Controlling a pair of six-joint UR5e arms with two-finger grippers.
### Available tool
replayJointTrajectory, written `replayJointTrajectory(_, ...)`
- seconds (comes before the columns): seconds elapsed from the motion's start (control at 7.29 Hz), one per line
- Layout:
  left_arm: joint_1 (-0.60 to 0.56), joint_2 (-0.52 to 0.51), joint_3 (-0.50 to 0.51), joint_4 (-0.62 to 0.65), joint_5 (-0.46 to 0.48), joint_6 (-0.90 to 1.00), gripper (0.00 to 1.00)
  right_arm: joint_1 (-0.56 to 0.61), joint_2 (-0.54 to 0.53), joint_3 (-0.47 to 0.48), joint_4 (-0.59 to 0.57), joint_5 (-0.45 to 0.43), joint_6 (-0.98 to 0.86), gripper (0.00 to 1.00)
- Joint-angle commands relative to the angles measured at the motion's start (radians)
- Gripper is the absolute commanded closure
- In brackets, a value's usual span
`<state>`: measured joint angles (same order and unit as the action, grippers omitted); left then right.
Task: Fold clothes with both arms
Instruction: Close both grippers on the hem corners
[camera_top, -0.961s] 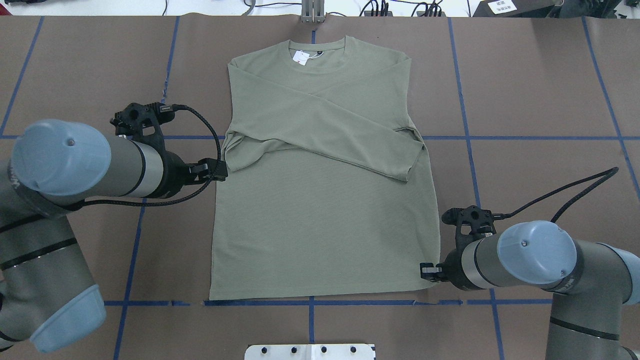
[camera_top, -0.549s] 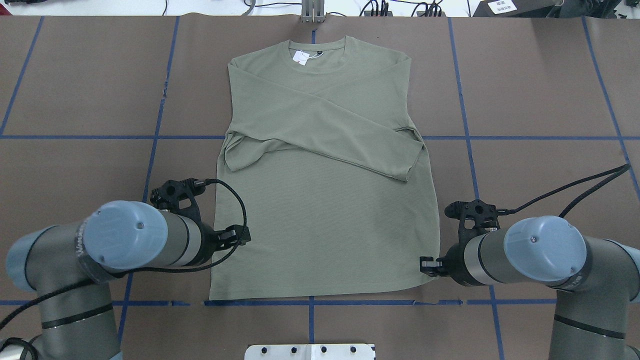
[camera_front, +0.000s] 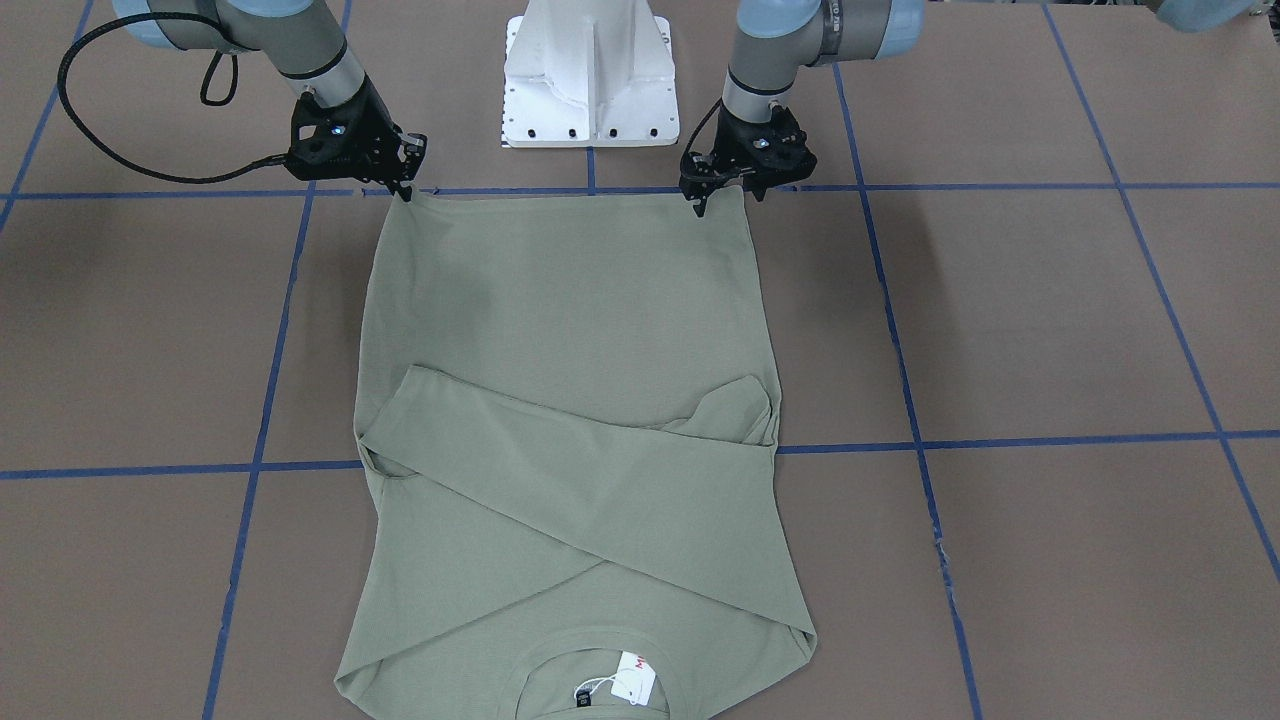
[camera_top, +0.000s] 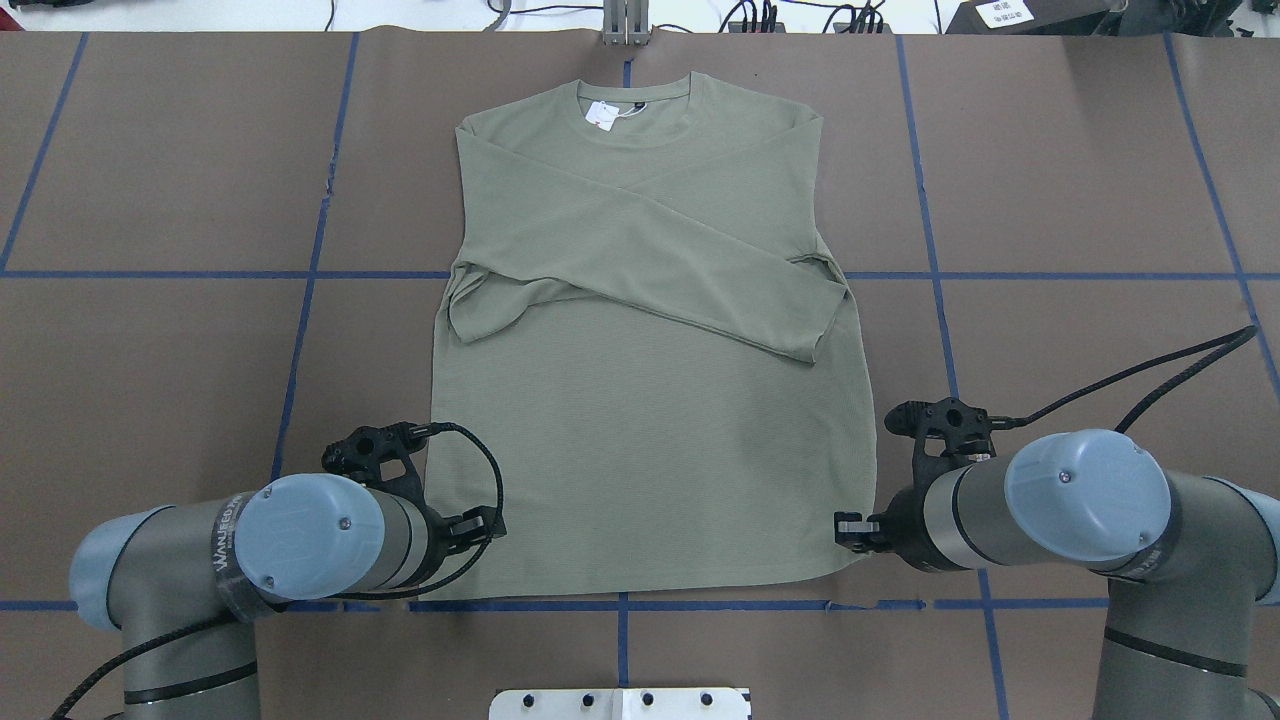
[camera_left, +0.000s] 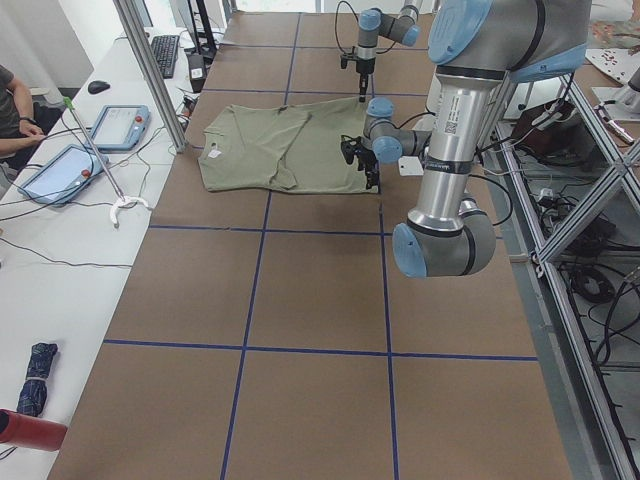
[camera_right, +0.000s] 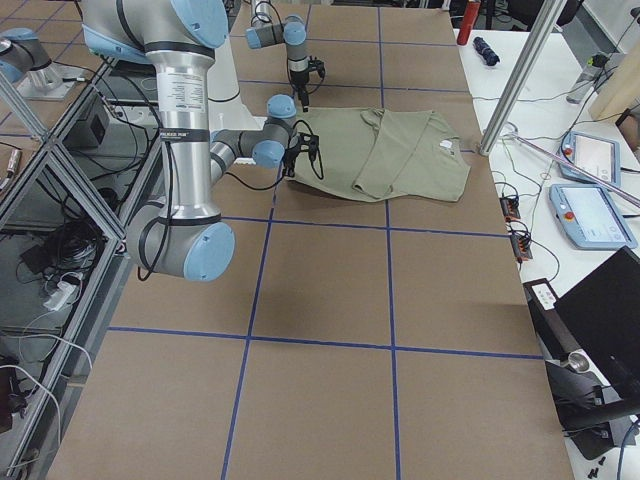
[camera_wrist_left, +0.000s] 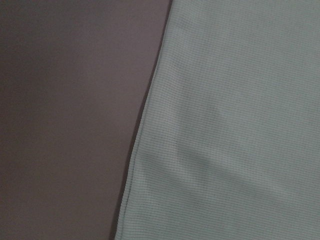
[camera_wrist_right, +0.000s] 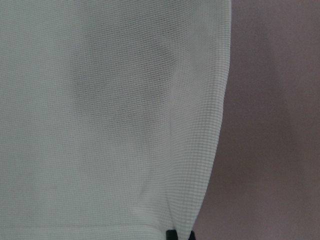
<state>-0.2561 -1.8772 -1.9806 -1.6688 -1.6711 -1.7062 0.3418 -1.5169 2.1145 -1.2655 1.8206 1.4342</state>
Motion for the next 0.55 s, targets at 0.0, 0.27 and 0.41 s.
replayJointTrajectory(0.0, 0.003, 0.006, 0.002, 0.015, 0.002, -0.003, 0.11, 0.002, 0.003, 0.001, 0.002, 0.002, 0.0, 1.0)
replayJointTrajectory(0.27, 0.018, 0.007, 0.0, 0.015, 0.002, -0.003, 0.25, 0.005, 0.003, 0.001, 0.005, 0.009, 0.0, 1.0)
replayJointTrajectory(0.41, 0.018, 0.009, 0.002, 0.015, 0.002, -0.003, 0.29, 0.008, 0.003, 0.002, 0.006, 0.014, 0.0, 1.0)
